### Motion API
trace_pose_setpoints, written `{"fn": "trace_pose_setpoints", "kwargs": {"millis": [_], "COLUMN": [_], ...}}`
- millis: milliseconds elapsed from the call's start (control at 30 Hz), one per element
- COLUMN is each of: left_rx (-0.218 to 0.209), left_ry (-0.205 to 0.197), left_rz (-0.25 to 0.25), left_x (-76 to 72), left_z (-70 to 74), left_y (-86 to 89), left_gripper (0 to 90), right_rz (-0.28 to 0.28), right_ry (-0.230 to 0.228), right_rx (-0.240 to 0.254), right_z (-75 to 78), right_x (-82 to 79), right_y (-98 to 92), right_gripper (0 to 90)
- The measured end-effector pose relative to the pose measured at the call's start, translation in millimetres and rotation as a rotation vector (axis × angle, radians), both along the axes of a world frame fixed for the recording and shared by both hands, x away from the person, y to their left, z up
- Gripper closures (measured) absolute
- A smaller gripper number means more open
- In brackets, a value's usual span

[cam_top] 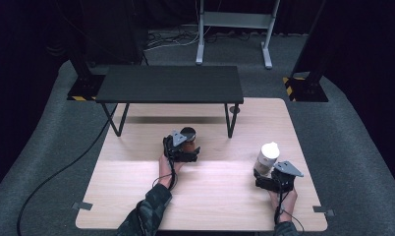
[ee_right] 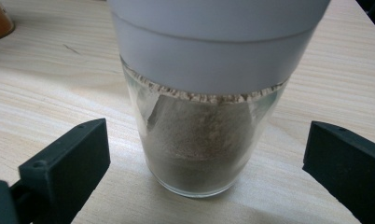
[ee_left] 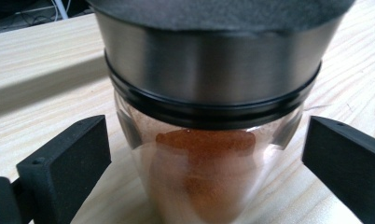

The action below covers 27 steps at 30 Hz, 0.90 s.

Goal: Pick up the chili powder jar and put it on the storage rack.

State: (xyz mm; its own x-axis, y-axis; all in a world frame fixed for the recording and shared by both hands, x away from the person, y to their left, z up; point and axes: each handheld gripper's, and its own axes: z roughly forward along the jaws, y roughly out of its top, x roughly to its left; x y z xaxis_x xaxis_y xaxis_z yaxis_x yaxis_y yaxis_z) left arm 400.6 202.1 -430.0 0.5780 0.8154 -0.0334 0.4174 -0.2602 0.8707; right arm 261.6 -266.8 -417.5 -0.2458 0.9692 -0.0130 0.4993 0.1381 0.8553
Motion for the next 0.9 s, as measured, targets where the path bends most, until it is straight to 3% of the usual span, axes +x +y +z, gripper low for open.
{"fn": "trace_pose_setpoints", "kwargs": {"millis": [167, 400, 900], "left_rx": [0.012, -0.010, -0.004], "left_ry": [-0.006, -0.001, -0.004], "left_rz": [-0.009, 0.021, 0.024], "left_x": [-0.5, -1.6, -2.3], "left_z": [0.3, -0.7, -0.6], "left_y": [-1.5, -0.1, -1.3], "left_gripper": [14.3, 30.9, 31.4], "right_rz": [0.001, 0.003, 0.007], "right_ry": [0.001, 0.003, 0.005], "right_rx": [0.000, -0.003, 0.013], "right_z": [0.1, 0.3, 0.2], "right_x": [0.1, 0.4, 0.9], "right_y": [-0.1, 0.2, -3.1], "right_gripper": [0.0, 0.0, 0.0]}}
